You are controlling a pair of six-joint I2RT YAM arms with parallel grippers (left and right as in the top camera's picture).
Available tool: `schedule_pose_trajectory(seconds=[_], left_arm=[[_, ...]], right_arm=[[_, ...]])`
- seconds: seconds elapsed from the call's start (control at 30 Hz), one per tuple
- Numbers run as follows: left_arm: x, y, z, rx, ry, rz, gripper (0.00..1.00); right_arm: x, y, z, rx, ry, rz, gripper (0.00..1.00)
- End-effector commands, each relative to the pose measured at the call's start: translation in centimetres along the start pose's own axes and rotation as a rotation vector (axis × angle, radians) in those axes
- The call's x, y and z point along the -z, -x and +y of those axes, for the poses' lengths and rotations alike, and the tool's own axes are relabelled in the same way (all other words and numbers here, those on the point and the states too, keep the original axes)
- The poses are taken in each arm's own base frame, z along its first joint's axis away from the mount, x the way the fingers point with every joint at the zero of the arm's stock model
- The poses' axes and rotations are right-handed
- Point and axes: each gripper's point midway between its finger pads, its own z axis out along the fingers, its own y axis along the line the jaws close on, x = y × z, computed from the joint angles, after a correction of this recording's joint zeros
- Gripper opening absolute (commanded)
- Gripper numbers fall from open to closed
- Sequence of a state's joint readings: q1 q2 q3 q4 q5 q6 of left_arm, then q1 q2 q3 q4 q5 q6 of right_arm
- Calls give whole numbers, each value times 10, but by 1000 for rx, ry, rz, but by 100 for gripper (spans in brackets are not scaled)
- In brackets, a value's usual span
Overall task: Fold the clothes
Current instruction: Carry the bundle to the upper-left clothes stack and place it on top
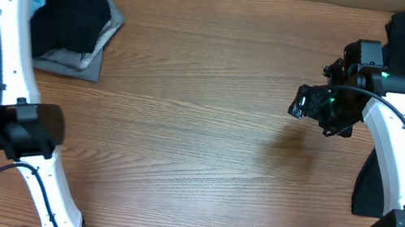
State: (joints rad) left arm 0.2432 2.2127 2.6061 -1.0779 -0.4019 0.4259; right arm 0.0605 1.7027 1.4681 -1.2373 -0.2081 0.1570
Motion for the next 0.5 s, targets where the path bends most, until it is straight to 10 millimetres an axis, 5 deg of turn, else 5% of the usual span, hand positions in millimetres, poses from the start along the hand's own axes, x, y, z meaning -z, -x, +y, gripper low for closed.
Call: schedule_pose_trajectory(seconds=[0.0, 0.47], left_arm=[[2, 7, 7, 23, -113, -82, 4], [-70, -33, -18, 60, -174, 50, 4]], right_arm=[[10, 6, 7, 2, 28, -38, 87], [10, 5, 6, 2, 26, -34, 86]])
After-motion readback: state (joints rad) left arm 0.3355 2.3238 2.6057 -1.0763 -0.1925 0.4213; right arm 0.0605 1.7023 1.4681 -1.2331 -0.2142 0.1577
